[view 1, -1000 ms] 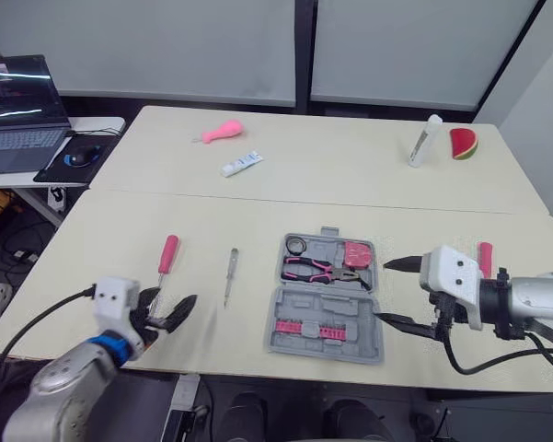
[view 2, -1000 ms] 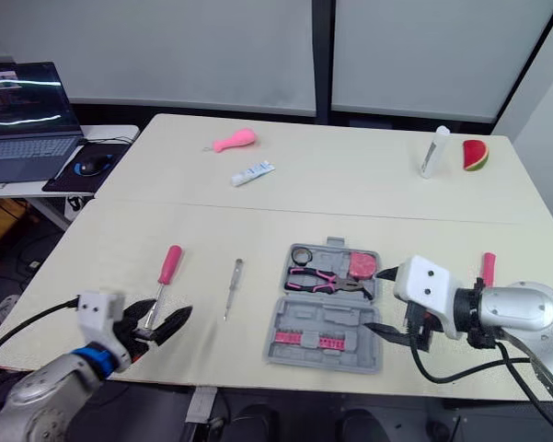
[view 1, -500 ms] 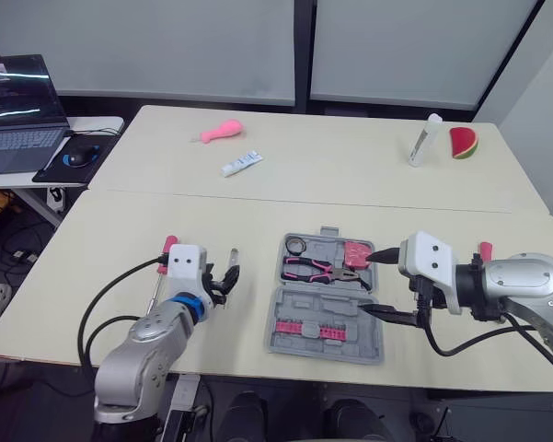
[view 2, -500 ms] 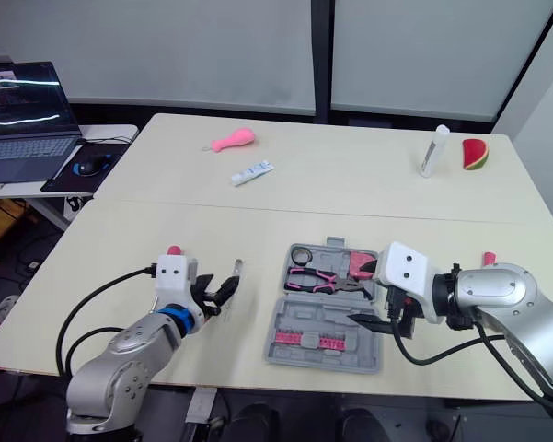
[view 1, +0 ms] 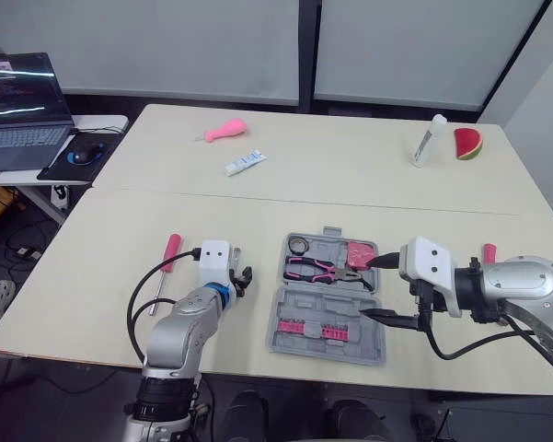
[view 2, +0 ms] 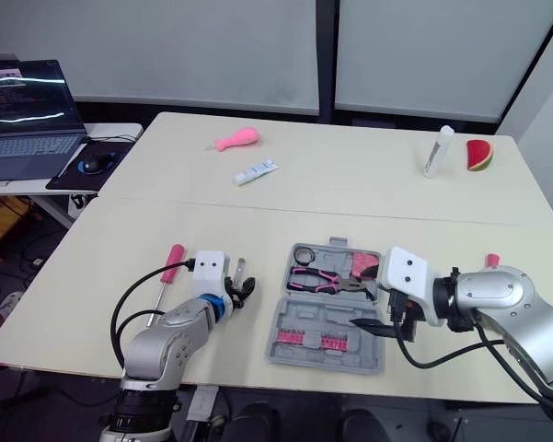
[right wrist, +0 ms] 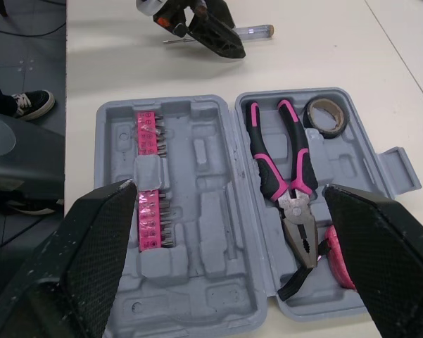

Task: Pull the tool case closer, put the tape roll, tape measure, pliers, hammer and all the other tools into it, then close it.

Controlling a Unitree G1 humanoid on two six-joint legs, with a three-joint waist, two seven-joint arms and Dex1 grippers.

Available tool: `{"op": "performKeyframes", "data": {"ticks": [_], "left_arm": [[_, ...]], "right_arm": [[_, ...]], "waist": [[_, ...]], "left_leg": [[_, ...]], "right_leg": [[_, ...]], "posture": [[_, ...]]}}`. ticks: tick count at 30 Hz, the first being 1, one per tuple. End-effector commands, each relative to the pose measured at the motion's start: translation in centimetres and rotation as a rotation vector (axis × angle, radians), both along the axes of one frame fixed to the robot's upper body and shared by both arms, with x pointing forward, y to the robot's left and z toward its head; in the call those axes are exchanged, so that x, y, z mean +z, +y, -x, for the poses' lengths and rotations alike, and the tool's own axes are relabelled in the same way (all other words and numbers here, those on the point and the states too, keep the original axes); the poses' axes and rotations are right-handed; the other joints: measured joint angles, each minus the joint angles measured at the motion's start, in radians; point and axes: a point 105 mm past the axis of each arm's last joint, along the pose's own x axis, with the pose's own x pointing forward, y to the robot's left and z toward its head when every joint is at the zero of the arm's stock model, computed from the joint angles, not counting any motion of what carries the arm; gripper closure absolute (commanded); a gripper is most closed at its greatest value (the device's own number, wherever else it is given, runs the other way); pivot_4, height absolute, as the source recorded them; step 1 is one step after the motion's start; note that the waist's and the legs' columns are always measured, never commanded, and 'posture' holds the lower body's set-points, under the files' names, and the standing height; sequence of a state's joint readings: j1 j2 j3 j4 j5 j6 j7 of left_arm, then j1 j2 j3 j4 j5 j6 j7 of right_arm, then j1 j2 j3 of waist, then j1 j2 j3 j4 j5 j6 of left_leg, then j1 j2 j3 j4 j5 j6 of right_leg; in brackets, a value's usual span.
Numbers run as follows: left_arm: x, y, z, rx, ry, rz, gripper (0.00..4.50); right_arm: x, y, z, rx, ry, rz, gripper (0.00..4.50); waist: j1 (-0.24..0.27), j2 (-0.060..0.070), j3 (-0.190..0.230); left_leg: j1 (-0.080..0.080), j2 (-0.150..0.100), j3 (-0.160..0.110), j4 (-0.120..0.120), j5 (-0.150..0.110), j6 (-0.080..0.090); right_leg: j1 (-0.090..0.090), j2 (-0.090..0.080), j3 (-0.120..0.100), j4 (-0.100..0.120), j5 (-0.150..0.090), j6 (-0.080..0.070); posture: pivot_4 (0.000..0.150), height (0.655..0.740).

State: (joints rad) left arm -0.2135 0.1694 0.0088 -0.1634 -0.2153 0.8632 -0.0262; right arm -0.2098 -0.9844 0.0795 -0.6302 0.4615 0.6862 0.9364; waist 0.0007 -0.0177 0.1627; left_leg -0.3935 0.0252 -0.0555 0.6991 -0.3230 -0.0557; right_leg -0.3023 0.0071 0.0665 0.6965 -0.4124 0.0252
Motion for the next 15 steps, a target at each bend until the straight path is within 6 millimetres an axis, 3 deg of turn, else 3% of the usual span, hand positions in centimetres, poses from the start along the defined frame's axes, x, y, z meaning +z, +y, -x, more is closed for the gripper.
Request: {"op": "performKeyframes", "data": {"ticks": [1, 4, 7, 15], "left_arm": [[-1.3, -0.2, 0.3, 0.007, 0.061, -0.019, 1.44], [-1.5, -0.1, 0.4, 0.017, 0.08, -0.023, 1.44], [-1.9, 0.6, 0.5, 0.04, 0.105, -0.037, 1.98], [-2.0, 1.3, 0.6, 0.051, 0.111, -0.051, 4.3]], "right_arm": [[0.5, 0.3, 0.4, 0.029, -0.03, -0.003, 0.0], [0.7, 0.4, 0.6, 0.033, -0.027, -0.007, 0.0], [0.8, 0.5, 0.7, 0.033, -0.028, -0.011, 0.0], [1.2, 0.8, 0.5, 0.028, -0.033, -0.022, 0.0]], "waist": [[0.0, 0.0, 0.0], [0.0, 0.0, 0.0], [0.0, 0.001, 0.0], [0.0, 0.001, -0.001]], "left_leg": [[0.0, 0.0, 0.0, 0.0, 0.0, 0.0], [0.001, 0.0, 0.0, 0.0, 0.0, 0.0], [0.001, 0.0, 0.0, 0.0, 0.0, 0.0], [0.001, 0.0, 0.0, 0.0, 0.0, 0.0]], "right_leg": [[0.0, 0.0, 0.0, 0.0, 0.0, 0.0], [0.001, 0.0, 0.0, 0.001, 0.0, 0.0], [0.001, 0.0, 0.0, 0.001, 0.0, 0.0], [0.001, 0.0, 0.0, 0.0, 0.0, 0.0]], "posture": [[0.15, 0.74], [0.15, 0.74], [0.15, 0.74], [0.15, 0.74]]}}
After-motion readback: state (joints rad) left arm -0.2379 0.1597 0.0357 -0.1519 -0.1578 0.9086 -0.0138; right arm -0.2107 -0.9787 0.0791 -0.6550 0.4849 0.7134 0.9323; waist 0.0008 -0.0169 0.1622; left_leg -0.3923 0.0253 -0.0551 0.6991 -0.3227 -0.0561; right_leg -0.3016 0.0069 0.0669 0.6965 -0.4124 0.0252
